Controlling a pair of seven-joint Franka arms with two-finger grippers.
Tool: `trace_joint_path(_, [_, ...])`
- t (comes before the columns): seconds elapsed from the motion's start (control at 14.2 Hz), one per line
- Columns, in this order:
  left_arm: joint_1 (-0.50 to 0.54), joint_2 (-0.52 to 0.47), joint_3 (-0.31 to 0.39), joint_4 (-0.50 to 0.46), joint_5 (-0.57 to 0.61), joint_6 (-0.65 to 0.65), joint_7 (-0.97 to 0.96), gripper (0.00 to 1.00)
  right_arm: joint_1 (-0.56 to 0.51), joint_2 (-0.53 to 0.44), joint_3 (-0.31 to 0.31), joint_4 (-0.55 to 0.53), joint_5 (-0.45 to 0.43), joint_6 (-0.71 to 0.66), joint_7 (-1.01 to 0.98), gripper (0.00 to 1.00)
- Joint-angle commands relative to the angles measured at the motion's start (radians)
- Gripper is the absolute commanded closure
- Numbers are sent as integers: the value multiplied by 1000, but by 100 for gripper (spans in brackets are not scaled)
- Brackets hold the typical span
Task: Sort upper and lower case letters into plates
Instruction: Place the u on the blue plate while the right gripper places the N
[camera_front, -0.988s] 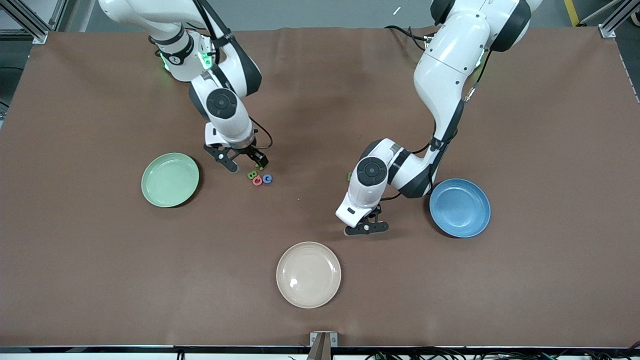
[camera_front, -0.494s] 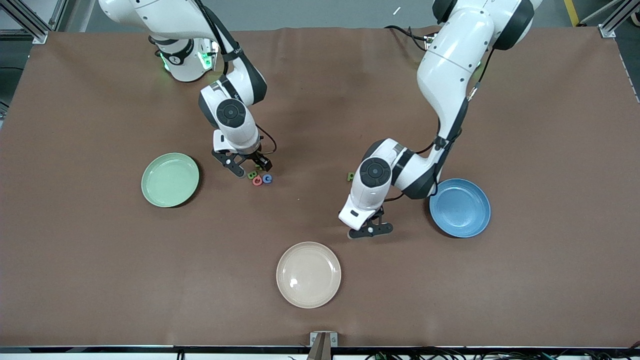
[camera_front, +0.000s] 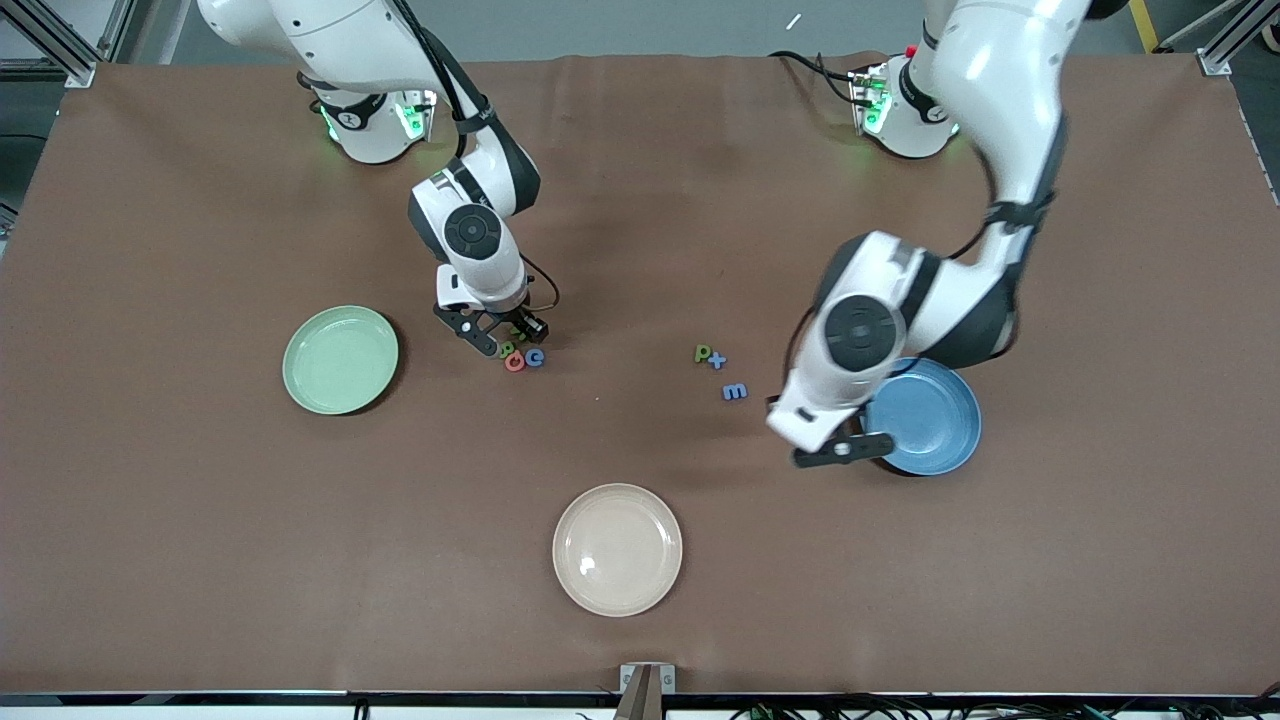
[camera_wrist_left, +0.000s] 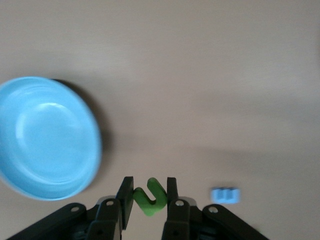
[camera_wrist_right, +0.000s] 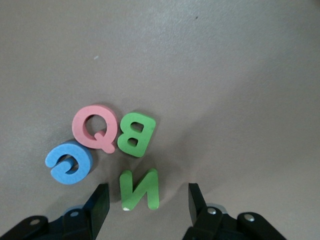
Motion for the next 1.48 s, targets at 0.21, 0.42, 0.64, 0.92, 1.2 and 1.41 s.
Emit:
trace_joint_path(0.21, [306,-184,-125,-248,7,35,243,81,19,9,-8,-4,-11,18,26,78])
trace_joint_path(0.42, [410,-190,-142,-330,7,113,352,81,13,5,-10,-4,-11,7,25,98])
trace_joint_path(0.64, [453,-175,-141,-401,8,229,380,81,-8,-53,-14,2,-11,-54,5,100])
trace_joint_path(0.92, [483,-138,-139,-484,8,402,383,81,-140,-213,-14,-8,-10,-218,-188,100])
trace_joint_path(1.2, [481,-91,-139,-483,10,448,381,81,-280,-351,-13,-91,-10,-272,-399,100])
trace_joint_path(1.41, [480,-69,-139,-481,16,449,381,81,-408,-394,-13,-162,-8,-258,-606,100])
